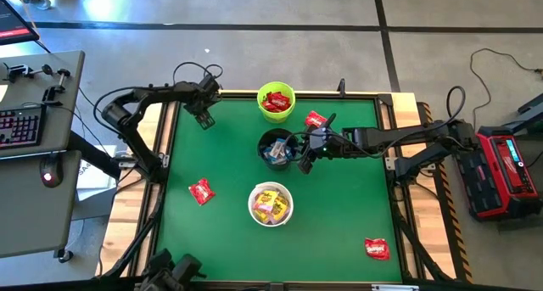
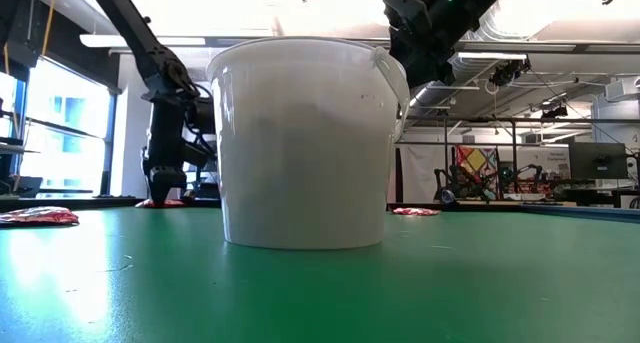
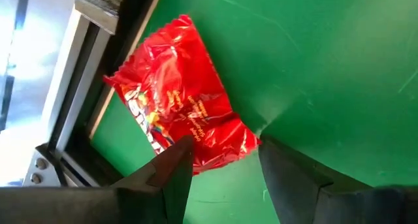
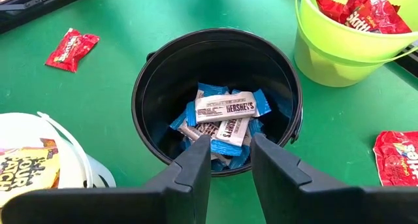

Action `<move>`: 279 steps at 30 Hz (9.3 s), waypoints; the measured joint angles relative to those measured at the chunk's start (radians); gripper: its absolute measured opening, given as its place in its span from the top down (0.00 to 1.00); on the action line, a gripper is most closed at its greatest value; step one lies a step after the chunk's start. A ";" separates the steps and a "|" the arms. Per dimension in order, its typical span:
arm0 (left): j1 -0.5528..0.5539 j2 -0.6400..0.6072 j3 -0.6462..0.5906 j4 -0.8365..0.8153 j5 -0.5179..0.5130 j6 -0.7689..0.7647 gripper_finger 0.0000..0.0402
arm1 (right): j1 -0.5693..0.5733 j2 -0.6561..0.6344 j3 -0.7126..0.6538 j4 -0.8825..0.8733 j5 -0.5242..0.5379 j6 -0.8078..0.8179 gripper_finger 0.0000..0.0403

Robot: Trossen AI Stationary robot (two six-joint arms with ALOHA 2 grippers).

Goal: Sort candy by brand, put in halloween buckets
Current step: Put the red candy into the green bucket

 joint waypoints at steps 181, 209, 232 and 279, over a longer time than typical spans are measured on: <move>-0.427 -0.435 -0.122 0.507 0.309 -0.529 0.65 | -0.705 0.241 -0.384 0.495 -0.207 0.315 0.96; -0.481 -0.434 -0.121 0.397 0.310 -0.527 0.65 | -0.632 0.440 0.031 0.166 -0.314 -0.335 0.52; -0.492 -0.434 -0.121 0.371 0.306 -0.527 0.65 | -0.624 0.403 0.103 -0.093 -0.403 -0.413 0.99; -0.533 -0.468 -0.121 0.301 0.298 -0.535 0.74 | -0.568 0.258 -0.033 -0.043 -0.329 -0.530 1.00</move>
